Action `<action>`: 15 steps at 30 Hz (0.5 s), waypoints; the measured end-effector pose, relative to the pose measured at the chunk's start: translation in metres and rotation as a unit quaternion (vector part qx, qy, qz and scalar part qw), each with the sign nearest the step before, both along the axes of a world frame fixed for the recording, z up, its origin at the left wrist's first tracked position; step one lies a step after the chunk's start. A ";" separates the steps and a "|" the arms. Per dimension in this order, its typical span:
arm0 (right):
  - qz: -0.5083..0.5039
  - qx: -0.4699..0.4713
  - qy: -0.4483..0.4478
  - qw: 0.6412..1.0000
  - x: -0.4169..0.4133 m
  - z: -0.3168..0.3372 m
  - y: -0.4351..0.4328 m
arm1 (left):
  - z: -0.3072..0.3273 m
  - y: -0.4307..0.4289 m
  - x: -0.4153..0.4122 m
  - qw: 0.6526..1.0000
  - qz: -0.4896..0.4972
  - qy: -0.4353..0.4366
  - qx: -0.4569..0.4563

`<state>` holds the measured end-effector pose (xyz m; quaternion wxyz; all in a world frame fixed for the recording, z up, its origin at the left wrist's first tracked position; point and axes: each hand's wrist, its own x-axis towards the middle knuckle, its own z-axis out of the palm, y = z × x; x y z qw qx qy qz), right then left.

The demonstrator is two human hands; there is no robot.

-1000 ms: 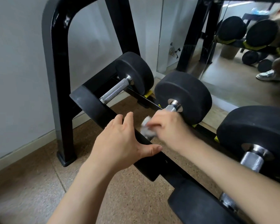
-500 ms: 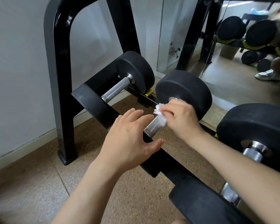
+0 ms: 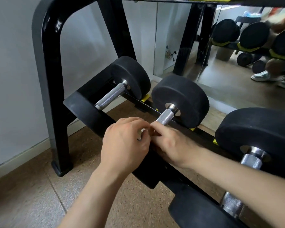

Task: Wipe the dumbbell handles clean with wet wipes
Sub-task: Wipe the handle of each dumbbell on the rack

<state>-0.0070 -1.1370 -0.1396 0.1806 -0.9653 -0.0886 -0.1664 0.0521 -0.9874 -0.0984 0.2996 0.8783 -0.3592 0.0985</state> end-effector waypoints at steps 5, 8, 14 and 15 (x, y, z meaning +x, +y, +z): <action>-0.156 -0.077 -0.135 0.975 0.027 0.006 -0.039 | -0.001 0.002 0.001 0.999 -0.014 -0.001 0.030; -0.185 -0.106 -0.158 0.964 0.024 -0.002 -0.019 | -0.001 -0.001 0.003 0.998 -0.026 -0.015 0.049; -0.185 -0.131 -0.122 0.966 0.017 0.003 -0.020 | 0.003 -0.009 0.004 0.994 -0.044 -0.034 0.092; -0.221 -0.122 -0.108 0.961 0.015 0.004 -0.024 | 0.005 -0.013 0.003 0.993 -0.052 -0.040 0.101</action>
